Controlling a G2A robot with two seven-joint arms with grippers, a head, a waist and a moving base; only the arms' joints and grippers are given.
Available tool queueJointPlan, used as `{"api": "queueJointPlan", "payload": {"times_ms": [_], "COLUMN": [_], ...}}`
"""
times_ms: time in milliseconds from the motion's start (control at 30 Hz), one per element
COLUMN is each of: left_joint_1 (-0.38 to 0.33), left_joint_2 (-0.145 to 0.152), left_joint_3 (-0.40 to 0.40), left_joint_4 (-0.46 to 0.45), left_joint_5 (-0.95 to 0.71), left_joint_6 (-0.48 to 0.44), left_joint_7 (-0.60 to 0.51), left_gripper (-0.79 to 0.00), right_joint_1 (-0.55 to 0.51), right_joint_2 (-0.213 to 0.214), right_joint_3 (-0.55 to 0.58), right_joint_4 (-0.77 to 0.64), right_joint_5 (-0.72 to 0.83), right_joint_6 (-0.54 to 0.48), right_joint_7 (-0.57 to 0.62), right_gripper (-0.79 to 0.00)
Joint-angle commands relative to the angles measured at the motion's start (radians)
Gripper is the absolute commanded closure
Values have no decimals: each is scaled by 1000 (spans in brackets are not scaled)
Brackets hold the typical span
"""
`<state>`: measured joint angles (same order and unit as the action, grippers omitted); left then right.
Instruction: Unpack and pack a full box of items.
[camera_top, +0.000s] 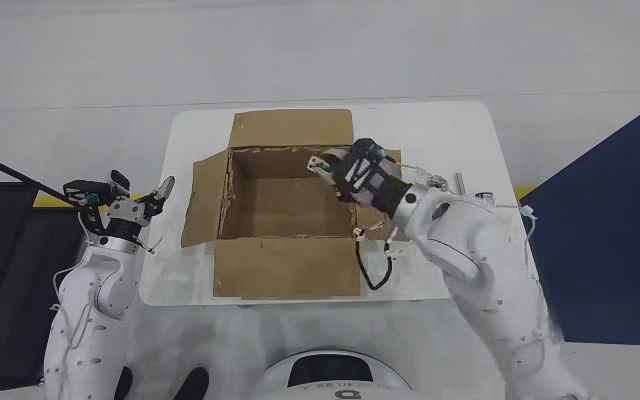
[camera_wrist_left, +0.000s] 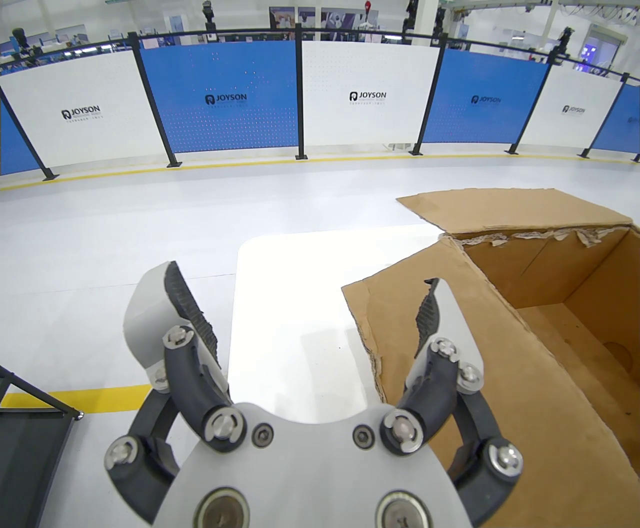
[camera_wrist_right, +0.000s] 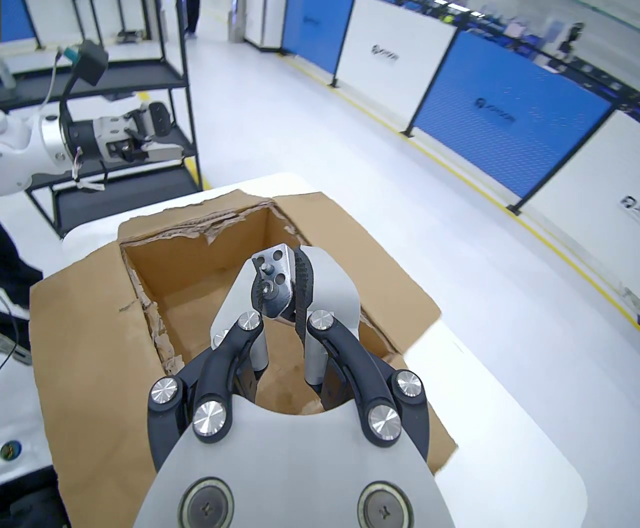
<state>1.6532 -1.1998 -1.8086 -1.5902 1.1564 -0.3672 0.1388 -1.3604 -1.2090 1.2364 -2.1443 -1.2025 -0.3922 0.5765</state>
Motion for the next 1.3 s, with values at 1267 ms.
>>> {"api": "queueJointPlan", "payload": {"times_ms": [1267], "left_joint_1": [0], "left_joint_2": [0], "left_joint_3": [0], "left_joint_4": [0], "left_joint_5": [0], "left_joint_6": [0], "left_joint_7": [0], "left_gripper": [-785], "right_joint_1": [-560], "right_joint_2": [6], "right_joint_3": [364], "right_joint_4": [202], "right_joint_5": [141], "right_joint_6": [494], "right_joint_7": [-82], "right_gripper": [0]}}
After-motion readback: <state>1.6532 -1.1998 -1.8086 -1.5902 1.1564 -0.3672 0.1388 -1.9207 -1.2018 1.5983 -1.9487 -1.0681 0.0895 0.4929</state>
